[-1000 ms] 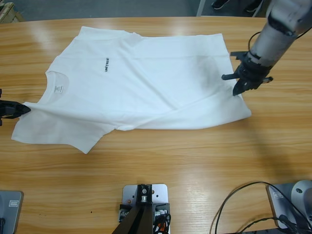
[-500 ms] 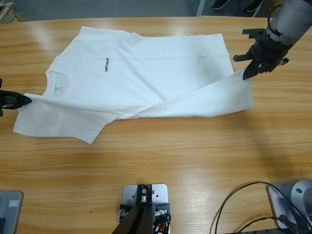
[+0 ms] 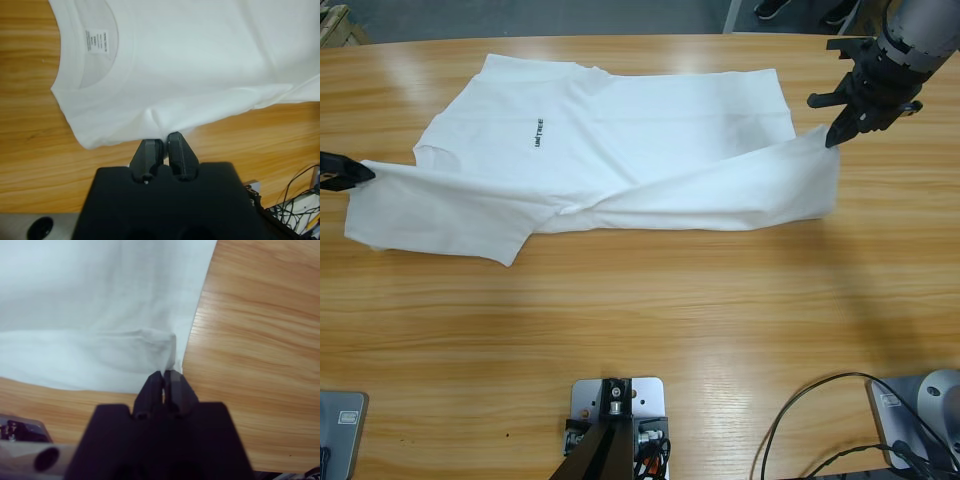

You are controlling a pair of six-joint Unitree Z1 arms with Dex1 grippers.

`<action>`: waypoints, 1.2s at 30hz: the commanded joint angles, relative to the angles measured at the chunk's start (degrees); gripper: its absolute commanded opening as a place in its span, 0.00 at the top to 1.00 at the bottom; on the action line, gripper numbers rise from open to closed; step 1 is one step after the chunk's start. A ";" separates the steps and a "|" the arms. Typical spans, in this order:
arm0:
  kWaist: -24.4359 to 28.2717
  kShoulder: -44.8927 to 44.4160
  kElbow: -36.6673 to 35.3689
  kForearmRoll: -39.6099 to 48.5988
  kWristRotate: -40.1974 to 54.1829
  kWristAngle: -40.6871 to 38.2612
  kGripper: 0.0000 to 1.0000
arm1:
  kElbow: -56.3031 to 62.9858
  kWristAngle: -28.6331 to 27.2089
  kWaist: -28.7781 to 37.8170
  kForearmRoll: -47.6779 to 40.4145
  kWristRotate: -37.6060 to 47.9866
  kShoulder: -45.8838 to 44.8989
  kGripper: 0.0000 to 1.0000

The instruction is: Fold clothes

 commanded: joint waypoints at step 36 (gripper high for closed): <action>6.13 15.38 -6.86 -0.06 3.90 -1.87 1.00 | -4.77 -2.59 -3.19 2.28 -2.86 6.91 1.00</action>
